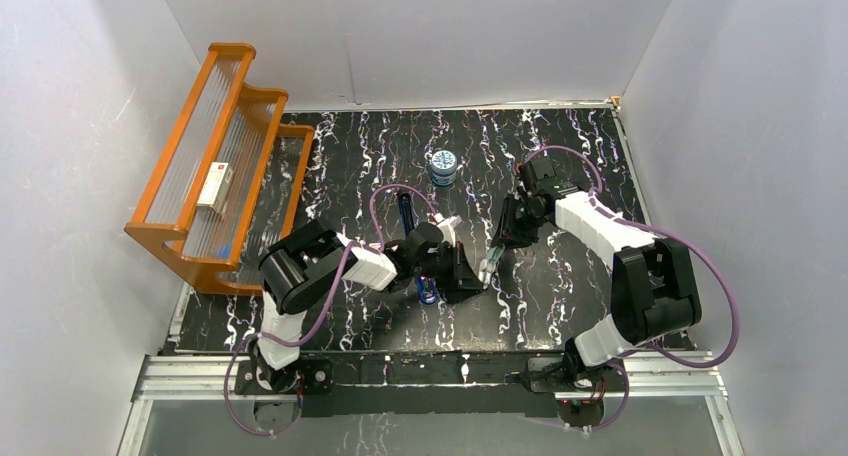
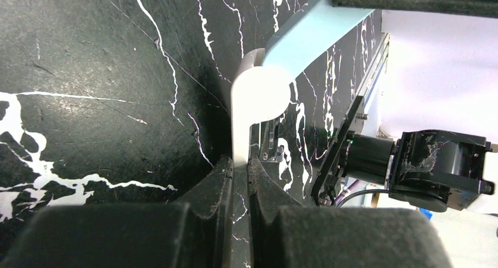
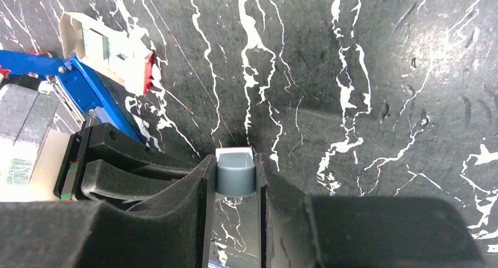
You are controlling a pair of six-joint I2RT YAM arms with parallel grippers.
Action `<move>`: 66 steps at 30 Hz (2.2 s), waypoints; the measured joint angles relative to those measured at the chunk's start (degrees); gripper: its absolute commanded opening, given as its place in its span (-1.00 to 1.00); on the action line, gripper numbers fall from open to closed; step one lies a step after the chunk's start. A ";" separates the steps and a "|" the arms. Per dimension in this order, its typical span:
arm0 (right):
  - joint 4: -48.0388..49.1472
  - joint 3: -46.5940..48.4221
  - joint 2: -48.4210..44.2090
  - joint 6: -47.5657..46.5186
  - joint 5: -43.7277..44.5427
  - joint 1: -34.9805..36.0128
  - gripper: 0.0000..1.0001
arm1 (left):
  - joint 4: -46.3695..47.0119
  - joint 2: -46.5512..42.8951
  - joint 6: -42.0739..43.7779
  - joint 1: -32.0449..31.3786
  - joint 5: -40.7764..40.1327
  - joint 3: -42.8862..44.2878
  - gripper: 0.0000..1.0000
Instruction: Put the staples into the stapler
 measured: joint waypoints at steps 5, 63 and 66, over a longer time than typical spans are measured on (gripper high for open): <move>1.79 -0.09 0.57 0.48 0.92 0.07 -0.11 | -1.84 0.00 -1.29 0.00 -0.04 0.83 -1.00; 14.62 -15.47 -6.01 3.78 7.02 3.65 -0.38 | -17.20 -6.32 -3.82 -0.55 -3.74 3.69 0.07; 13.55 -14.36 -4.66 3.15 8.28 4.59 -0.35 | -22.18 -10.49 -2.29 -0.52 -5.70 3.63 0.10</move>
